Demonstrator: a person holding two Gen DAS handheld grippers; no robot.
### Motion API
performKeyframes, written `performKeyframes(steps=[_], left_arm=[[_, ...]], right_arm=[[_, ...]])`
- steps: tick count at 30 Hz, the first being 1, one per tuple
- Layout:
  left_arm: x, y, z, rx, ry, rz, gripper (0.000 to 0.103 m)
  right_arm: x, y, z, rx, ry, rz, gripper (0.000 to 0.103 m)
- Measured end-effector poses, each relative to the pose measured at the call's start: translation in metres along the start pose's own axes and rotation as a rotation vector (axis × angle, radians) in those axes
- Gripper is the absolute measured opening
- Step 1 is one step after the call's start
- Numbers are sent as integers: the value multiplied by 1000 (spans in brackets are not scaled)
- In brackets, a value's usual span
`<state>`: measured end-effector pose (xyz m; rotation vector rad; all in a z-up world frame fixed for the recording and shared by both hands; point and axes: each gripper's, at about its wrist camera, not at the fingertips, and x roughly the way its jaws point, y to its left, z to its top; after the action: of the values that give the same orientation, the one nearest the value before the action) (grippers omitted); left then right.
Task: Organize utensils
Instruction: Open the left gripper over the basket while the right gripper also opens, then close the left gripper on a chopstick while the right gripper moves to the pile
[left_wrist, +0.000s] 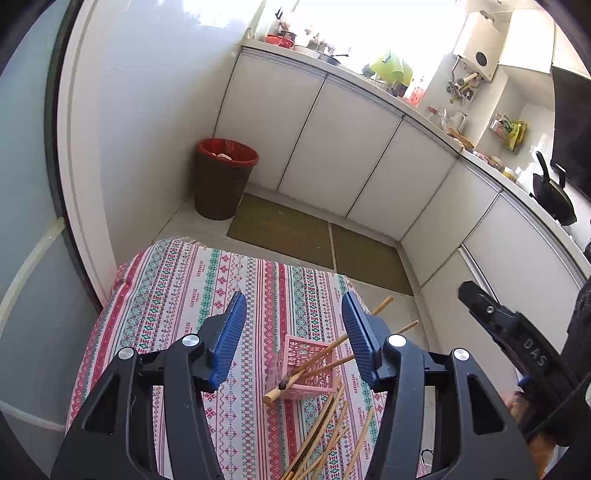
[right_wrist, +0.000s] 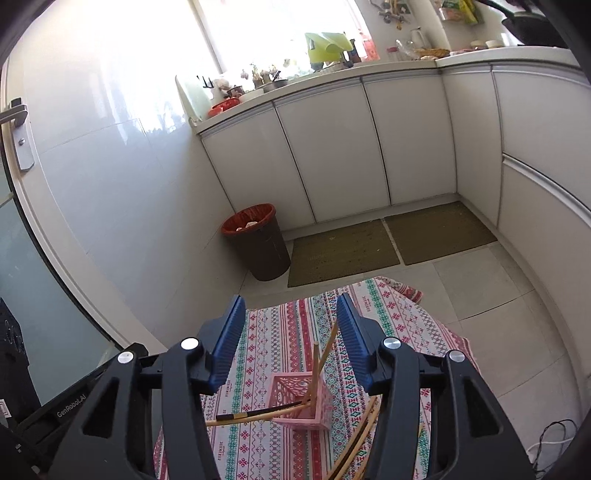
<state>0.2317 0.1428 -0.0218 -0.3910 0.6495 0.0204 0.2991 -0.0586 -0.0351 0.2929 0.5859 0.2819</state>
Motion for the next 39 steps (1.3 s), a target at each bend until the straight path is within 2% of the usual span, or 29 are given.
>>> performKeyframes(steps=[6, 10, 13, 17, 20, 27, 30, 33, 36, 39], left_arm=[[-3, -13, -7, 46, 8, 9, 58], [-5, -24, -15, 78, 7, 19, 76], [-7, -33, -21, 112, 4, 27, 81], [-3, -42, -32, 156, 32, 37, 88], [7, -52, -46, 203, 83, 32, 89], [35, -87, -90, 360, 216, 3, 91], [59, -103, -116, 416, 320, -37, 91], [96, -117, -145, 464, 455, -37, 89], [133, -128, -168, 468, 563, -26, 85], [166, -137, -179, 463, 645, -41, 64]], right_arm=[[-31, -16, -8, 20, -29, -40, 76], [-44, -29, -12, 41, -40, -72, 90], [-53, -39, -17, 31, -54, -105, 95], [-64, -55, -30, -10, -50, -163, 96], [-73, -77, -48, -14, -24, -207, 96], [-85, -150, -108, 49, 117, -307, 96], [-85, -190, -140, 157, 198, -307, 96], [-77, -241, -171, 405, 314, -279, 96], [-69, -271, -184, 629, 372, -118, 96], [-63, -291, -196, 753, 399, -99, 96]])
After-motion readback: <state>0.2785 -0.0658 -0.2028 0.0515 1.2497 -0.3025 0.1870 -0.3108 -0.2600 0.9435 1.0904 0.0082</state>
